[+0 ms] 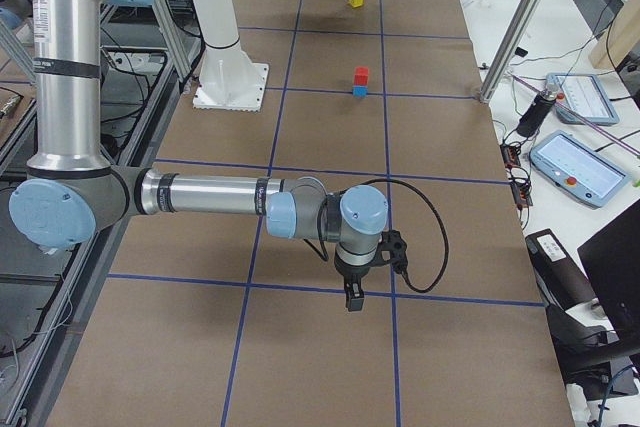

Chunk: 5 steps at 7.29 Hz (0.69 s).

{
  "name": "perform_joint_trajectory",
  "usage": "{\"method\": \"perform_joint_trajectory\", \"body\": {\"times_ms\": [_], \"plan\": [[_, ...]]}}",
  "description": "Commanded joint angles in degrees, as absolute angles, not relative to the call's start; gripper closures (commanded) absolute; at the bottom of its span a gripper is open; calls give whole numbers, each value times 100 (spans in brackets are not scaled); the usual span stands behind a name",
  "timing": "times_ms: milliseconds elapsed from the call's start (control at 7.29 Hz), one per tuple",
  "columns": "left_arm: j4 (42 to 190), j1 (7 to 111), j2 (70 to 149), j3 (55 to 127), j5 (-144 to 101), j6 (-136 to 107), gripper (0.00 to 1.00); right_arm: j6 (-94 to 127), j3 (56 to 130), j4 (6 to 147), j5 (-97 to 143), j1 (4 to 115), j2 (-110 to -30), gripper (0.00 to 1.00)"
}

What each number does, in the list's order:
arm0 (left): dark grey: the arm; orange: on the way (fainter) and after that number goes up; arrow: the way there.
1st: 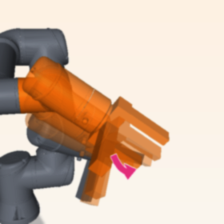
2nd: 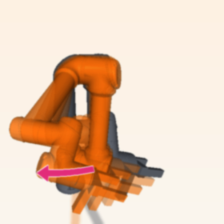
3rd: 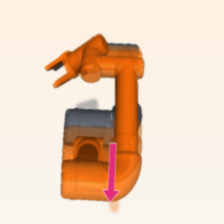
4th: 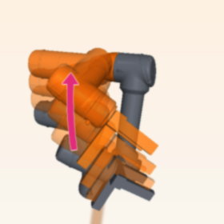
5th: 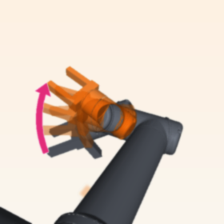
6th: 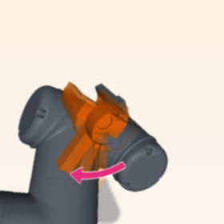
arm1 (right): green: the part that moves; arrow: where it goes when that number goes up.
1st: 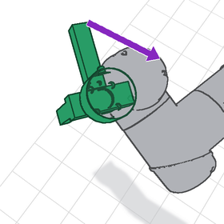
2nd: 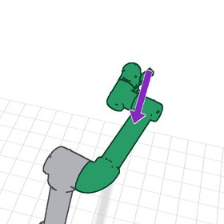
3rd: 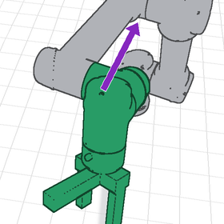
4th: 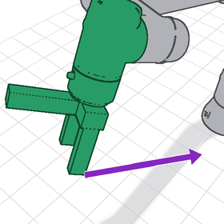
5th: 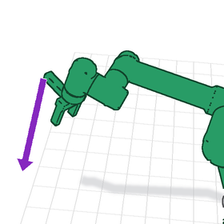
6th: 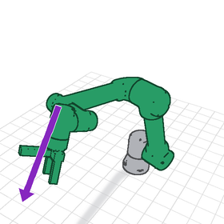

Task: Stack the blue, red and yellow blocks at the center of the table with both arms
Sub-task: 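Lower the left gripper onto the yellow cube and grasp it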

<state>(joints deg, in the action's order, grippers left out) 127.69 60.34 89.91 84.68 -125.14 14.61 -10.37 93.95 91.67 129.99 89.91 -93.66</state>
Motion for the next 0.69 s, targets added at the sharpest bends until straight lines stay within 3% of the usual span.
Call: {"method": "perform_joint_trajectory", "body": {"times_ms": [0,274,412,549], "plan": [[12762,6029,8982,8464,-12533,1398,29,-1028,9396,9167,12999,8991,-9343,0],[12735,6021,8982,8499,-12559,1336,82,-1020,9396,9167,12999,8991,-9343,0],[12674,6029,9009,8656,-12647,1101,100,-1011,9404,9167,12999,8991,-9343,0],[12604,6029,9070,8866,-12995,516,100,-1011,9404,9167,12999,8991,-9325,0]]}}
